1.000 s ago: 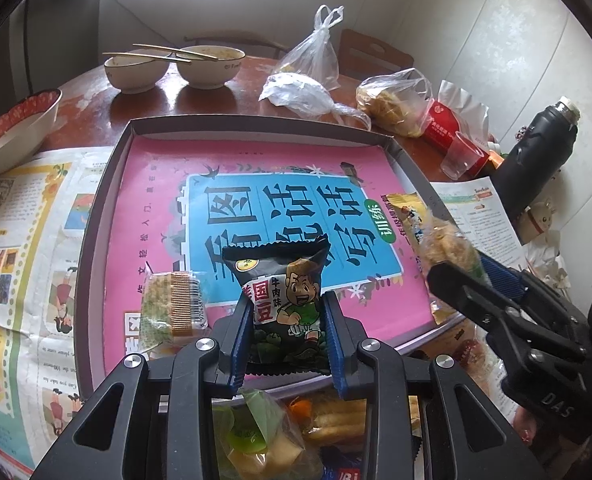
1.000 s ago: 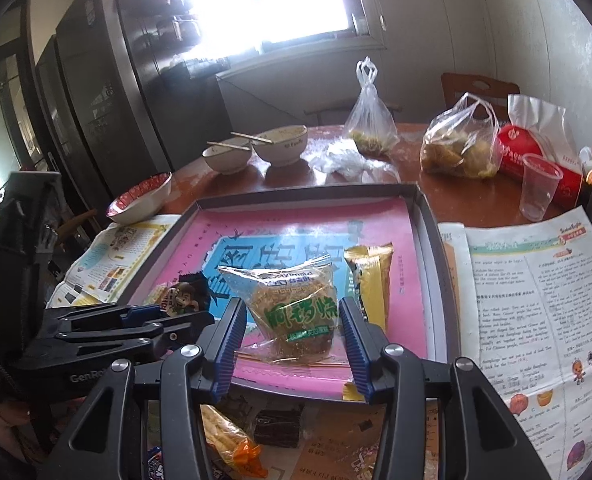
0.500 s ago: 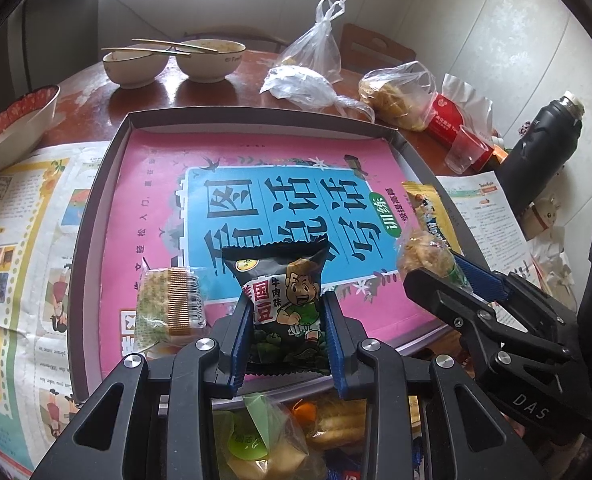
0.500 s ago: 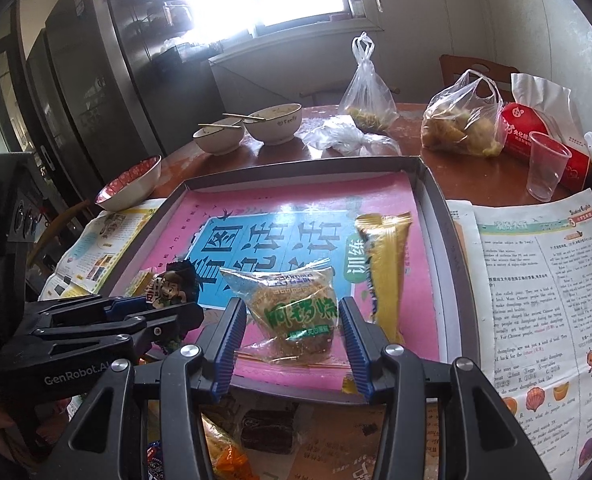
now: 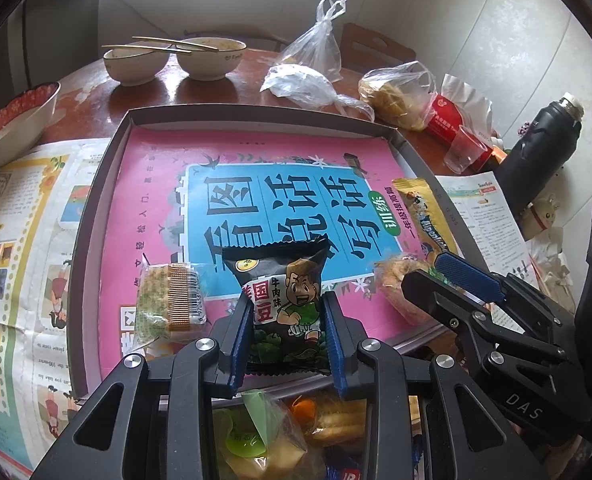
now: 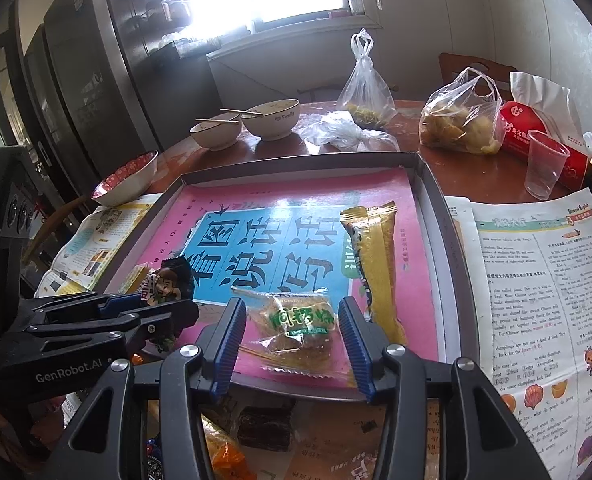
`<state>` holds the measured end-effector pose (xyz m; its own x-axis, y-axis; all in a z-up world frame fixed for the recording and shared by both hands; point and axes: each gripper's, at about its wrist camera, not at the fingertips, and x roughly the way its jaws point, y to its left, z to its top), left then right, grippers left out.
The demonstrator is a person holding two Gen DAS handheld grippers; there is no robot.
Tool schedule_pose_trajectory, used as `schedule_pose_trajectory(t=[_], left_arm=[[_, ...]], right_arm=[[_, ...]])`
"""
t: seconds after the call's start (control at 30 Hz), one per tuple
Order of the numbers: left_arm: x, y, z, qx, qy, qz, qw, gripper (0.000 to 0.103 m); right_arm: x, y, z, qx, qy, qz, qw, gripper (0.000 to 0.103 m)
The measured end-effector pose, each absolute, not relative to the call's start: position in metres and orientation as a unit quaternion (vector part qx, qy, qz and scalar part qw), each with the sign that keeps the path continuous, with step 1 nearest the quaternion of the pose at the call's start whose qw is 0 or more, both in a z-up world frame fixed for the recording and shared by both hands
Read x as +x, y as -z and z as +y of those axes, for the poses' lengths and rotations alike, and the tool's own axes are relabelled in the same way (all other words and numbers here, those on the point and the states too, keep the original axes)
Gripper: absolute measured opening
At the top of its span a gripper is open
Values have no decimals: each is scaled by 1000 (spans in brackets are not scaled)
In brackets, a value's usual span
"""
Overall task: Organize snacks
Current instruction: 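Lower the peanut bag into the tray and open the left gripper while the right releases the pastry bag, then move both open grippers back from the tray toward the snacks on the table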
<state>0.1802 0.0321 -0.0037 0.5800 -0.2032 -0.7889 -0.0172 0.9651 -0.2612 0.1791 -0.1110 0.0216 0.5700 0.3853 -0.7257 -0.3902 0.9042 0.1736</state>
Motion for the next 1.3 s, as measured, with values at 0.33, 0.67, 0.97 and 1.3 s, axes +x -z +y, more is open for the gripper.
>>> schedule_pose_trajectory(t=[0.33,0.67,0.97,1.3], left_arm=[[178,2,32,-118,51,454,882,34],[174,-3,34,-115,46,449,885,35],[162,-17,38,-117,46,436,891,44],[149,-24,41,-108,43,429,896,51]], right_arm=[[169,-29,-112,-11,-223,400,889,49],[160,-34,-112,-24,-227,393,891,49],[155,-30,-109,-39,-229,399,887,49],[159,-27,-115,-43,-203,396,895,49]])
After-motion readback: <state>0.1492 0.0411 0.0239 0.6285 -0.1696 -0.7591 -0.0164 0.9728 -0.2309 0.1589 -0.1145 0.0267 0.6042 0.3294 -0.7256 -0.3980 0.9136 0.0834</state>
